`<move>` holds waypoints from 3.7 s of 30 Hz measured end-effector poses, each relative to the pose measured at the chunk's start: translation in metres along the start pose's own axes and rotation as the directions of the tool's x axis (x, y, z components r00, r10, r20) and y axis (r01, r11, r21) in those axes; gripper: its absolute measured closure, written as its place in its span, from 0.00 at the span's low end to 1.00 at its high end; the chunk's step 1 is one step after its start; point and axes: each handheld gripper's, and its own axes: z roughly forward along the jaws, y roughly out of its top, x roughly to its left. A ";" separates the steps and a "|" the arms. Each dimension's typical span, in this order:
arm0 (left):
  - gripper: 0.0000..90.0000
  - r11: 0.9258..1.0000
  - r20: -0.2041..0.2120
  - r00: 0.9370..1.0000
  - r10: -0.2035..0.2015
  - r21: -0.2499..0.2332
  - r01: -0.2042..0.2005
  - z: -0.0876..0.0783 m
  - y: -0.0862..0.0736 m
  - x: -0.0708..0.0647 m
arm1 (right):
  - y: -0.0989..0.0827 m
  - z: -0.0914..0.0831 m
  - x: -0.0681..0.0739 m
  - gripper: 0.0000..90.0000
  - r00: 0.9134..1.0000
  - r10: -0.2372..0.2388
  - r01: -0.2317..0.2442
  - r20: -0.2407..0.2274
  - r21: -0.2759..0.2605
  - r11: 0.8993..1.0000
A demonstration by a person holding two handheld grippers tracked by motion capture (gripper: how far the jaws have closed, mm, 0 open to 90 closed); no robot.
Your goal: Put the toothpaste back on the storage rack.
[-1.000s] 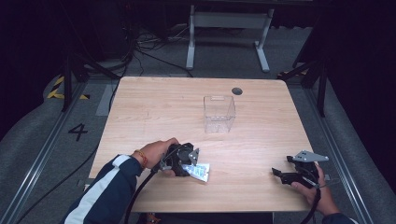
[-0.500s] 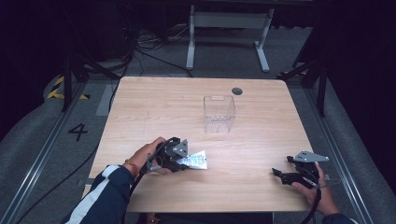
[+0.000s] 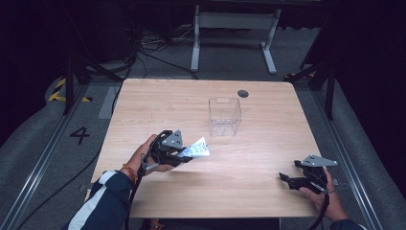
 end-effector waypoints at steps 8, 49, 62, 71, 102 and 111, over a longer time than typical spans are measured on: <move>0.74 0.996 -0.037 0.999 -0.026 -0.082 0.023 -0.010 0.009 0.007 | 0.000 0.000 0.000 0.16 1.000 0.000 0.000 0.000 0.000 1.000; 0.76 0.912 -0.070 0.991 -0.111 -0.404 0.073 -0.020 0.086 0.048 | 0.000 -0.001 0.000 0.16 1.000 0.002 -0.002 0.000 0.002 1.000; 0.76 0.883 -0.050 0.989 -0.139 -0.458 0.101 0.005 0.108 0.074 | 0.000 -0.001 0.000 0.16 1.000 0.003 -0.003 0.000 0.002 1.000; 0.76 0.884 -0.052 0.986 -0.159 -0.452 0.118 0.026 0.111 0.088 | 0.000 -0.001 0.000 0.16 1.000 0.002 -0.002 0.000 0.002 1.000; 0.76 0.865 -0.032 0.984 -0.174 -0.483 0.138 0.080 0.105 0.106 | 0.000 -0.001 0.000 0.16 1.000 0.001 -0.001 0.000 0.001 1.000; 0.75 0.866 -0.032 0.980 -0.194 -0.474 0.156 0.088 0.092 0.104 | 0.000 -0.001 0.000 0.16 1.000 0.001 -0.001 0.000 0.002 1.000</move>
